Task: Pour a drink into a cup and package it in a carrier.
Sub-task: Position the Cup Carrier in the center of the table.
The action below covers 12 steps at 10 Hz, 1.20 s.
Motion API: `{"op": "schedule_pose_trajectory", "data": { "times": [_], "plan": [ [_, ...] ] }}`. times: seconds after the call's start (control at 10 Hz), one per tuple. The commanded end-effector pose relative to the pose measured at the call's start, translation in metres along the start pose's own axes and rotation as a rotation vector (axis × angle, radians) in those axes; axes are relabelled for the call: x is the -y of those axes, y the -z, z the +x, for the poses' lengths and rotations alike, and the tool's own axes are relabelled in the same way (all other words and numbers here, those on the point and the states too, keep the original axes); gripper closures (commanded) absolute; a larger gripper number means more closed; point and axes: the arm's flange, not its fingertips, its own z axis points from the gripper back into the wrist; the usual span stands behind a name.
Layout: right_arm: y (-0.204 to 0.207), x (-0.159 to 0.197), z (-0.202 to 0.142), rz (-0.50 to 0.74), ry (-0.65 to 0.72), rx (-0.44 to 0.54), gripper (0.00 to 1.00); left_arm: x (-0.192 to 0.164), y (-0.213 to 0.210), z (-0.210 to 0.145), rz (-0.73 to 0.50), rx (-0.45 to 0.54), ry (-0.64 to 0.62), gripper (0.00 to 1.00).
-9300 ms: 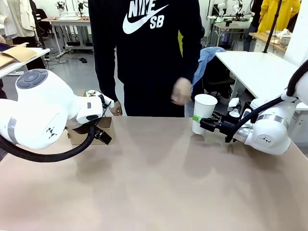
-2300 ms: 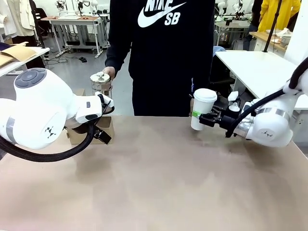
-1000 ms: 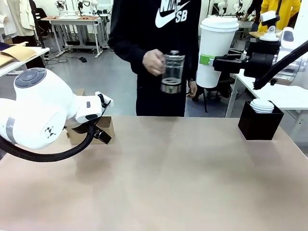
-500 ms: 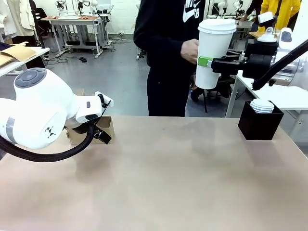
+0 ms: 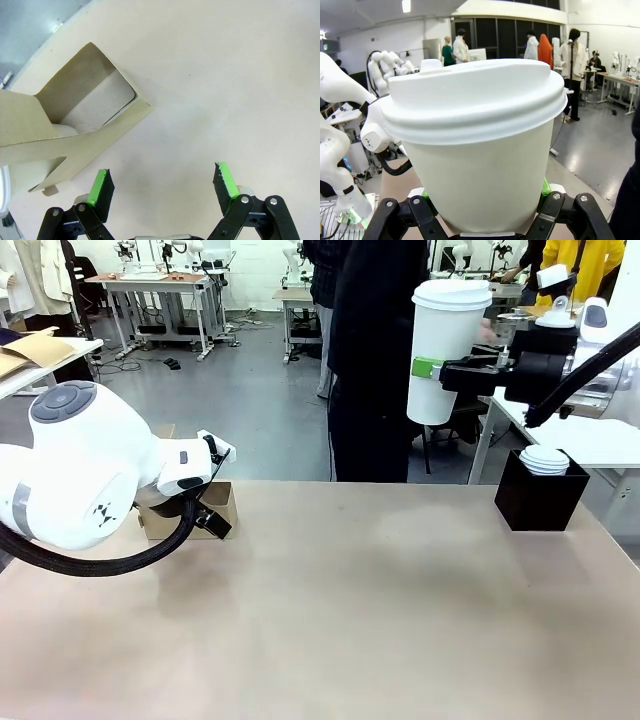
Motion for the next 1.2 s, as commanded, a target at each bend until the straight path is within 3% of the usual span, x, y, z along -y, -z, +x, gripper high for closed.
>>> {"op": "schedule_pose_trajectory", "data": {
  "times": [0.0,0.2,0.7,1.1],
  "plan": [
    [0.004,0.000,0.002,-0.019,-0.021,0.014,0.20,-0.001,0.000,-0.001,-0.001,0.000,-0.003,0.00],
    [0.004,0.000,0.002,-0.019,-0.021,0.014,0.20,0.000,0.000,0.000,0.000,0.000,0.000,0.00],
    [0.004,0.000,0.002,-0.019,-0.021,0.014,0.20,-0.008,-0.104,0.060,0.024,-0.083,-0.095,0.00],
    [0.004,0.000,0.002,-0.019,-0.021,0.014,0.20,-0.038,-0.181,0.102,0.119,-0.161,-0.322,0.00]
  ]
}}
